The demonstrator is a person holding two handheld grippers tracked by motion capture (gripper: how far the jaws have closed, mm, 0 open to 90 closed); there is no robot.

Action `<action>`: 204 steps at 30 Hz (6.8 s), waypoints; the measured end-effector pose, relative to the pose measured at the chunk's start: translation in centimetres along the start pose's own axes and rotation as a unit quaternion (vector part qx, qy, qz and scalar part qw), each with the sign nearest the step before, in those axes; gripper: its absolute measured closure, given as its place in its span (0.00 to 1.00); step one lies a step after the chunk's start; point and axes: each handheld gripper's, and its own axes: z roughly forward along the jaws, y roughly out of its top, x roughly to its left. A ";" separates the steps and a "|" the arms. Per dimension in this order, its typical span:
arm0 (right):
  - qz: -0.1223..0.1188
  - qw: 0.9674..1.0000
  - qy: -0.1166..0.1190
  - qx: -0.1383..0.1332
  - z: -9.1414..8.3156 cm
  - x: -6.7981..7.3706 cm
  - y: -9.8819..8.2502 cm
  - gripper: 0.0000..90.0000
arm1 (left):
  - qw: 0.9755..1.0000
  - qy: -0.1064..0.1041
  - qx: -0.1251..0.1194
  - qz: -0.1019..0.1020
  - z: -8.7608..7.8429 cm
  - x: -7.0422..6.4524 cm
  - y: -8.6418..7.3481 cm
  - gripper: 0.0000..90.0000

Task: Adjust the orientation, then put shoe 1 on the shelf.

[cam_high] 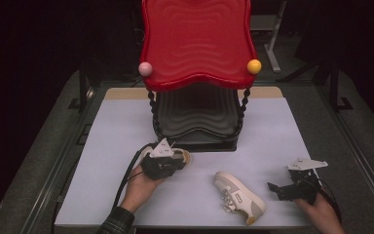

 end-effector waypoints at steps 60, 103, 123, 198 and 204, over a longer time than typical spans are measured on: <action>0.000 1.000 0.001 0.002 0.0 0.0 0.0 0.00 | 0.993 -0.112 -0.003 -0.035 -3.4 -3.3 -4.4 0.84; 0.000 1.000 0.000 0.001 0.0 0.0 0.0 0.00 | 0.983 -0.166 -0.037 0.066 -3.2 -5.3 6.6 0.85; 0.001 1.000 0.001 0.001 0.0 0.0 0.0 0.00 | 0.981 -0.132 -0.051 0.135 -2.7 0.3 11.7 0.85; 0.001 1.000 0.001 0.001 0.0 0.0 0.0 0.00 | 0.997 0.017 -0.062 0.038 -0.2 4.5 7.6 1.00; 0.000 1.000 0.001 0.000 0.0 0.0 0.0 0.00 | 0.998 0.023 -0.050 0.031 -0.1 5.4 7.7 1.00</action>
